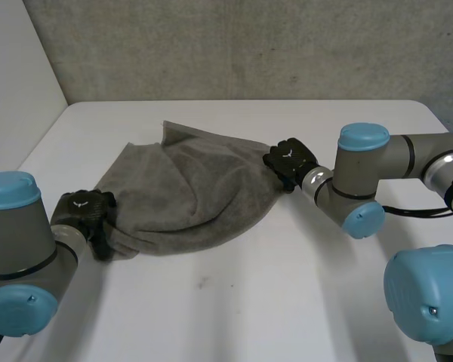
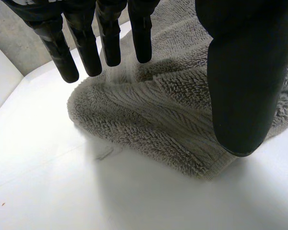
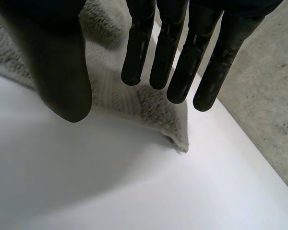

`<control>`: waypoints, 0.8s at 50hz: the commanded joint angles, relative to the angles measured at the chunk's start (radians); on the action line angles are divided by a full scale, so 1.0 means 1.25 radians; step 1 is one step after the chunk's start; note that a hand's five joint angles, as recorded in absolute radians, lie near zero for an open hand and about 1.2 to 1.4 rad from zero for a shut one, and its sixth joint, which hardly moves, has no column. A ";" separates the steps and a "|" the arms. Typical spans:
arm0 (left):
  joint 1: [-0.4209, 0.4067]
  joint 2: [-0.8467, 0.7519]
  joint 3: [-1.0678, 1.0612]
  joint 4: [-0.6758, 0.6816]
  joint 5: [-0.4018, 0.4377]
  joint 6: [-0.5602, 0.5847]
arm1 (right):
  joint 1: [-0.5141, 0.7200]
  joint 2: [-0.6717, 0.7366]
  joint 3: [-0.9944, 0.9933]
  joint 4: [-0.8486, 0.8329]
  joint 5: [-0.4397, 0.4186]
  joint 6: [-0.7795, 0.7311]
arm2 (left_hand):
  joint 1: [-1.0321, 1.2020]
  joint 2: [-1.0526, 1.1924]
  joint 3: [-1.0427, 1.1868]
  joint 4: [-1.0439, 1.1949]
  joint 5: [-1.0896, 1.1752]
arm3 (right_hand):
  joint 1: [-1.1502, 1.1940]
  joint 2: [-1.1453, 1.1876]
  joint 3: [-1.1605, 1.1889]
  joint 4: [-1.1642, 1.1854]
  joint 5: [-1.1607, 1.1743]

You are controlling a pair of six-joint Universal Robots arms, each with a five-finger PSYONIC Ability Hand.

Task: Fold the towel.

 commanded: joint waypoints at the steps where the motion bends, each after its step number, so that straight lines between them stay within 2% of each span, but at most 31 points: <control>1: 0.000 0.000 -0.001 0.001 -0.001 0.000 | -0.001 -0.005 0.023 0.000 0.000 -0.030 | 0.028 0.030 0.030 0.029 0.032 | -0.022 -0.038 -0.028 -0.027 -0.008; 40: 0.000 0.002 -0.004 0.001 -0.001 0.000 | 0.025 0.004 0.014 -0.028 0.006 -0.024 | 0.028 0.030 0.030 0.029 0.032 | -0.006 -0.021 -0.012 -0.010 0.008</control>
